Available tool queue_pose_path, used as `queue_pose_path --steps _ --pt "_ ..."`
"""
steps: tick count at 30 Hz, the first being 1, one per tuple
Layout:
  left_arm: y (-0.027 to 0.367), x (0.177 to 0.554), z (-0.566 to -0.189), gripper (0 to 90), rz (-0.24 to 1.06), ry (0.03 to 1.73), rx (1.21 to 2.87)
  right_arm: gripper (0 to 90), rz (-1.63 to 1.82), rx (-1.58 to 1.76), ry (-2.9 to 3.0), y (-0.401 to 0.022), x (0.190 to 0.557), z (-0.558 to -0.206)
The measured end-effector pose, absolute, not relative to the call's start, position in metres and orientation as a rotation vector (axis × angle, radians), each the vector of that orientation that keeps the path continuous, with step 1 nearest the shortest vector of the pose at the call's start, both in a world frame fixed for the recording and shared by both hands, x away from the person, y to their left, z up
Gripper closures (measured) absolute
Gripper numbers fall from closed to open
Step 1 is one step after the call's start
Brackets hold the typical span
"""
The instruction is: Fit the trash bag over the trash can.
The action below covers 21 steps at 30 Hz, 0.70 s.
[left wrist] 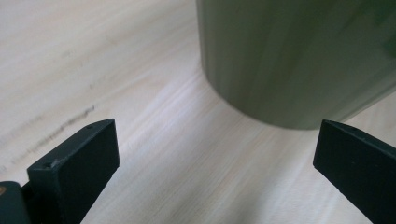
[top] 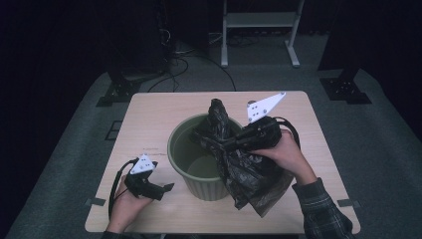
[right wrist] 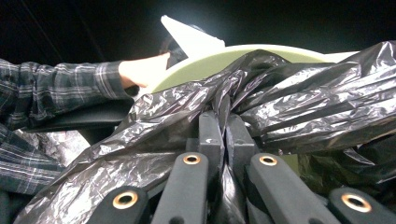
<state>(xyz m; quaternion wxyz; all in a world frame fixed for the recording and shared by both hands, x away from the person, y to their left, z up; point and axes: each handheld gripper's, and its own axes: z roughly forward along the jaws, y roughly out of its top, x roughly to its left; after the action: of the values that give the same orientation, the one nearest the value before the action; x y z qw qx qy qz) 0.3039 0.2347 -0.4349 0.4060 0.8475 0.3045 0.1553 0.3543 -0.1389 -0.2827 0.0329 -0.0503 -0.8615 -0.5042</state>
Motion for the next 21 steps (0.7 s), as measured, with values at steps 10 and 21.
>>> queue_pose_path --steps 10,21 --pt "0.241 0.298 -0.397 5.3 0.351 0.692 2.105 87.8 -1.557 -0.166 -2.65 -0.14 0.358 -0.284" --pt "0.241 0.298 -0.348 22.3 0.304 0.581 2.057 87.8 -1.553 -0.17 -2.652 -0.143 0.359 -0.283"
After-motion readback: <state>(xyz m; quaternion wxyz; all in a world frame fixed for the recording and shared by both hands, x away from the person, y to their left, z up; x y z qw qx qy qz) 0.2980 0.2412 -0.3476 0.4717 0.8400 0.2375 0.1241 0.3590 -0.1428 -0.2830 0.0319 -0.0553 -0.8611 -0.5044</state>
